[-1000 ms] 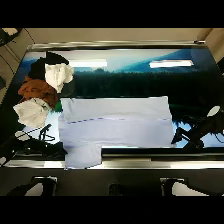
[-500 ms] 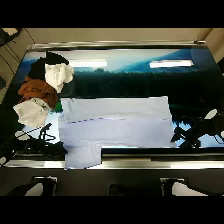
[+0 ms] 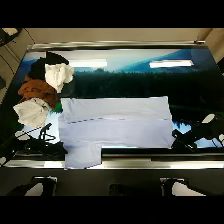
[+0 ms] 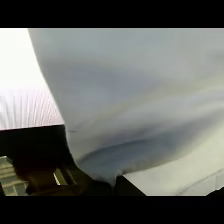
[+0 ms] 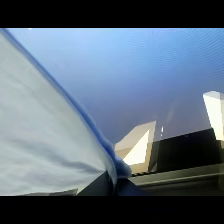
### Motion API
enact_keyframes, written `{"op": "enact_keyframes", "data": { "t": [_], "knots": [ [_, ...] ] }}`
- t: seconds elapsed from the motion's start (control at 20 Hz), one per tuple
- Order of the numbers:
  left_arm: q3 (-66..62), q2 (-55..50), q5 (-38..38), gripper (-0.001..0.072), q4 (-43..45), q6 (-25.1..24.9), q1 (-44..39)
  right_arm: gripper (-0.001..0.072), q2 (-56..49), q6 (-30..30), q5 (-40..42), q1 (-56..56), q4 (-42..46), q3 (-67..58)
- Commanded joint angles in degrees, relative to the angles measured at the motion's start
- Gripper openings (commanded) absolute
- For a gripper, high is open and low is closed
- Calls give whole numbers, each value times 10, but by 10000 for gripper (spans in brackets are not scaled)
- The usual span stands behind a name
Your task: Fold the shirts.
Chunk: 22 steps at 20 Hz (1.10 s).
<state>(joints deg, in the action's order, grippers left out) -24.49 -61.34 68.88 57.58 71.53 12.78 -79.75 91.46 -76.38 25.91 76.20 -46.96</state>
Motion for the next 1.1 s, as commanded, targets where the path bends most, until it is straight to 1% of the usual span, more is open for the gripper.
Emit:
{"op": "enact_keyframes", "data": {
  "t": [0.0, 0.1, 0.2, 0.25, 0.35, 0.45, 0.55, 0.65, 0.7, 0.85, 0.95, 1.05],
  "knots": [
    [-1, 0, 7, 26, 0, -1, 0, 43, -2, -3, 43, 0, 4, 4],
    [-13, 2, 13, 25, -1, -20, 0, 43, 1, -16, 33, 0, -1, -8],
    [-48, 22, 36, 25, -15, -62, 0, 42, 13, -40, 26, 0, -24, -29],
    [-70, 40, 41, 24, -23, -72, 0, 42, 24, -46, 28, 0, -37, -41],
    [-118, 75, 35, 21, -24, -63, 0, 42, 46, -52, 47, 0, -61, -68],
    [-156, 84, 18, 19, -23, -45, 0, 41, 47, -45, 68, -2, -85, -108],
    [-189, 71, -34, 19, -24, -11, 0, 40, 37, -21, 107, -16, -111, -160],
    [-220, 44, -92, 19, -27, 12, 0, 41, 4, -14, 130, -54, -110, -222],
    [-236, 22, -114, 18, -38, 12, 0, 41, -19, -5, 142, -75, -99, -254],
    [-292, -58, -163, 19, -74, 11, 0, 41, -105, 59, 152, -115, -50, -360],
    [-340, -115, -176, 19, -95, 11, 0, 42, -153, 79, 142, -119, -46, -410],
    [-381, -171, -175, 19, -107, 12, -2, 42, -184, 94, 142, -119, -45, -431]
  ]
}}
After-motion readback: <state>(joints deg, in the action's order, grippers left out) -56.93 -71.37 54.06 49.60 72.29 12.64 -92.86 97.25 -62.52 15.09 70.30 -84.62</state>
